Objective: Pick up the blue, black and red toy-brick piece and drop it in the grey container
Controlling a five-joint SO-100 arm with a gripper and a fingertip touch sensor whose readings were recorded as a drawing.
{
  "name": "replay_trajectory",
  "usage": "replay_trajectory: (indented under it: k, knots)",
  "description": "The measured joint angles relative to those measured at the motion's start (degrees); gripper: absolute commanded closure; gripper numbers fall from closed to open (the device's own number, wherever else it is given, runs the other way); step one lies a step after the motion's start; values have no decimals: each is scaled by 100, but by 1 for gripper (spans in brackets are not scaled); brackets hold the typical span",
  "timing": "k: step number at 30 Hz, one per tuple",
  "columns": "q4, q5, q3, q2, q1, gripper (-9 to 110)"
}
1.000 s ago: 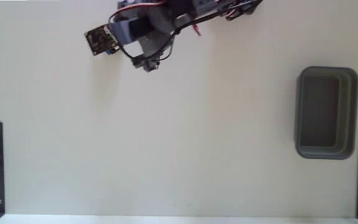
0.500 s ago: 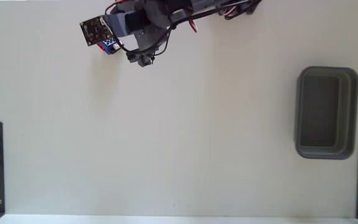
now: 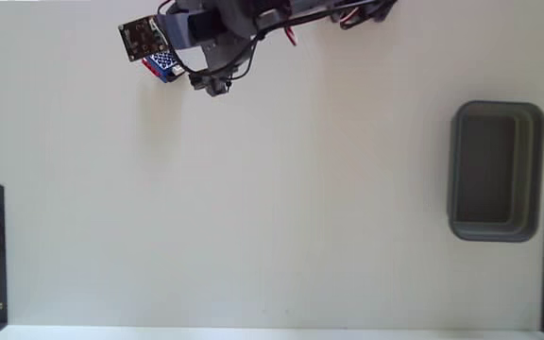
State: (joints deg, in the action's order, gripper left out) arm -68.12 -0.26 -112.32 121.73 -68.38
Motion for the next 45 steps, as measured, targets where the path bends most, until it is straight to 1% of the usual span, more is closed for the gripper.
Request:
replay_trajectory:
  k: [24,45]
  knots:
    - [0,0,0,0,-18,-9]
    - [589,0,773,-1424,-18,-9]
